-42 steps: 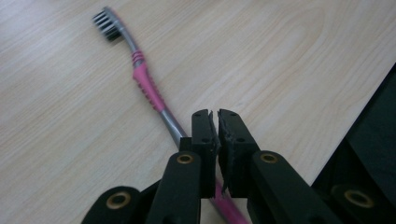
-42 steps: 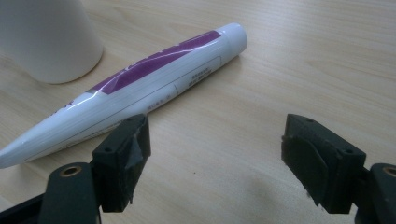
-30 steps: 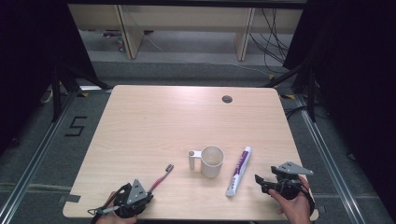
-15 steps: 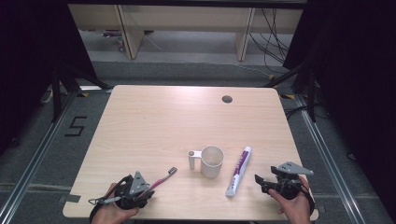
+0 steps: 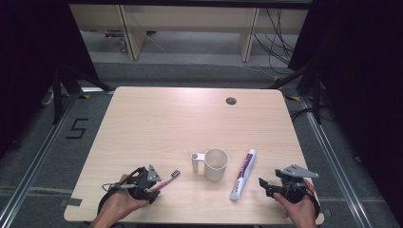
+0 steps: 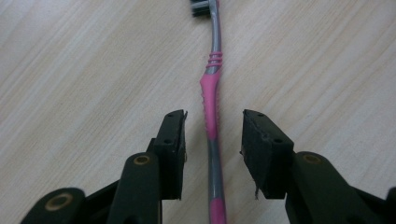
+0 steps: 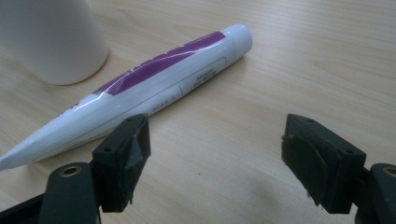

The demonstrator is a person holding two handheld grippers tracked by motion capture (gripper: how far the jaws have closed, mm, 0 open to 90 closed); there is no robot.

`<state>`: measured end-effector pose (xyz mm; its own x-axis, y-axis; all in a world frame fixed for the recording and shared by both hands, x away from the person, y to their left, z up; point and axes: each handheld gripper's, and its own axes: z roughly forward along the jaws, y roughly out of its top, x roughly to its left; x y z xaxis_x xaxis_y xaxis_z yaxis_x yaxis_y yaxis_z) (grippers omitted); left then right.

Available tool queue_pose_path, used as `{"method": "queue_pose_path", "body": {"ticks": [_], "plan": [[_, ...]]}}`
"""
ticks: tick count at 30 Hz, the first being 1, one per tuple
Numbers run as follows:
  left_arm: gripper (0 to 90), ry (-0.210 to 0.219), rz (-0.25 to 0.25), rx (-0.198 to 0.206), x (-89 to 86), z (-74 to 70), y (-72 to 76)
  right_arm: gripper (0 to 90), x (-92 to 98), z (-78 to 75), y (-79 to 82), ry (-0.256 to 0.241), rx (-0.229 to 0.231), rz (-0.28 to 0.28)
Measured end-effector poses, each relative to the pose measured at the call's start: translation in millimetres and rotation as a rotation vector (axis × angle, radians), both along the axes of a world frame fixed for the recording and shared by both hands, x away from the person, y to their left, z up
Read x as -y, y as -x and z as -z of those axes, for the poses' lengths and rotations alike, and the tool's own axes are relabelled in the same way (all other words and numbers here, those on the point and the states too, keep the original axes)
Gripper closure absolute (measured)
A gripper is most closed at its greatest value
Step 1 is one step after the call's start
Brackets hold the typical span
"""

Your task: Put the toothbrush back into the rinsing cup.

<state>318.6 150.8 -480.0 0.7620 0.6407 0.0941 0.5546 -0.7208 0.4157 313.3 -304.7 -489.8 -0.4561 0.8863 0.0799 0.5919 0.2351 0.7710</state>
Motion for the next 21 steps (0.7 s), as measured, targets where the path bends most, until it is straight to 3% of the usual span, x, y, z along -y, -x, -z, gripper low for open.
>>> {"method": "queue_pose_path", "body": {"ticks": [2, 8, 11, 19, 21], "plan": [[60.8, -0.028, 0.016, -0.005, 1.9, -0.7, -2.9, 24.8, -0.3, -0.1, 0.1, -0.002, -0.005, -0.001], [66.4, -0.050, 0.022, -0.025, 4.1, -0.9, -7.1, 24.8, -0.4, -0.2, 0.2, -0.001, -0.004, -0.002], [68.8, -0.080, 0.045, -0.060, 6.6, 1.1, -10.6, 24.8, -0.7, 0.5, -0.3, 0.005, -0.009, -0.013], [79.4, -0.114, 0.062, -0.074, 9.9, 2.4, -17.3, 24.9, -0.8, 0.2, 0.0, -0.001, -0.014, -0.013], [80.4, -0.114, 0.055, -0.093, 11.3, 2.6, -18.5, 25.0, -0.6, 0.0, -0.1, 0.005, -0.007, -0.010]]}}
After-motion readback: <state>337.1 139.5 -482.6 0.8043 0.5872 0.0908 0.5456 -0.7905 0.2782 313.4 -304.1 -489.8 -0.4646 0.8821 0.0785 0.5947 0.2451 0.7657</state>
